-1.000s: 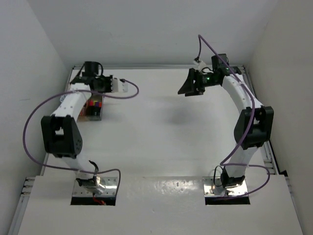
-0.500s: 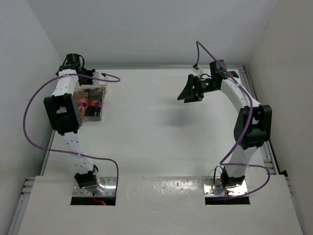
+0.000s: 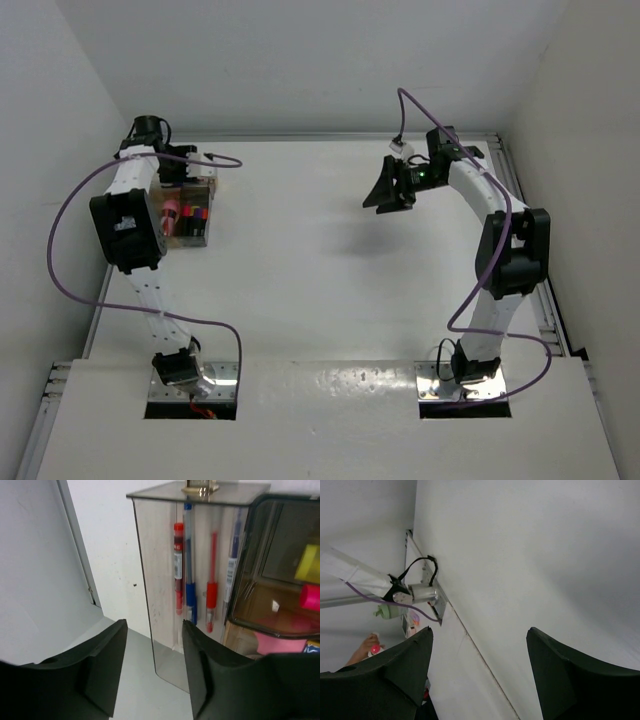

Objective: Sort the stationery into containers

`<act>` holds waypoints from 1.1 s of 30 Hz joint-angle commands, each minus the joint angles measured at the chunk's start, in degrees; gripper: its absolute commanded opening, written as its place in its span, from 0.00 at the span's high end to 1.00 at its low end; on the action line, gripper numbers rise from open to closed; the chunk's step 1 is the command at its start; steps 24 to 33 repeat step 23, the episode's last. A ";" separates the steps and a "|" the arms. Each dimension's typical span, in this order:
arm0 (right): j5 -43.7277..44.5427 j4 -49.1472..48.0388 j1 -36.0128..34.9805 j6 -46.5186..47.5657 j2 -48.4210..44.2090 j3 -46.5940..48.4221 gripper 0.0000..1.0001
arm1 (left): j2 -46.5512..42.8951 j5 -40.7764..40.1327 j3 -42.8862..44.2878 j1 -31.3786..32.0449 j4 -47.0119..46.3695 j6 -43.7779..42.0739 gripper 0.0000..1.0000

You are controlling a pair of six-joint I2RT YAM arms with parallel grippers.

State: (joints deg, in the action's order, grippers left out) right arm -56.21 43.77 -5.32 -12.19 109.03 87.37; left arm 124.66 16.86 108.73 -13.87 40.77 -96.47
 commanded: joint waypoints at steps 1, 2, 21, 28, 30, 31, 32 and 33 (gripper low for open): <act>-1.71 -0.09 0.40 1.20 -0.40 2.36 0.25 | -0.73 0.28 -0.01 -1.60 -2.10 0.66 0.44; -1.63 0.00 0.40 1.20 -0.49 2.45 0.25 | -1.17 0.62 0.08 -1.86 -2.10 1.10 0.43; 20.87 -2.02 10.40 3.57 -13.67 0.69 0.21 | -26.74 0.34 -8.43 9.67 -3.77 83.17 0.00; 21.49 -1.76 12.69 3.83 -15.51 0.26 0.21 | -28.94 2.55 -11.94 7.99 -6.05 88.28 0.00; 21.49 -1.76 12.69 3.83 -15.51 0.26 0.21 | -28.94 2.55 -11.94 7.99 -6.05 88.28 0.00; 21.49 -1.76 12.69 3.83 -15.51 0.26 0.21 | -28.94 2.55 -11.94 7.99 -6.05 88.28 0.00; 21.49 -1.76 12.69 3.83 -15.51 0.26 0.21 | -28.94 2.55 -11.94 7.99 -6.05 88.28 0.00; 21.49 -1.76 12.69 3.83 -15.51 0.26 0.21 | -28.94 2.55 -11.94 7.99 -6.05 88.28 0.00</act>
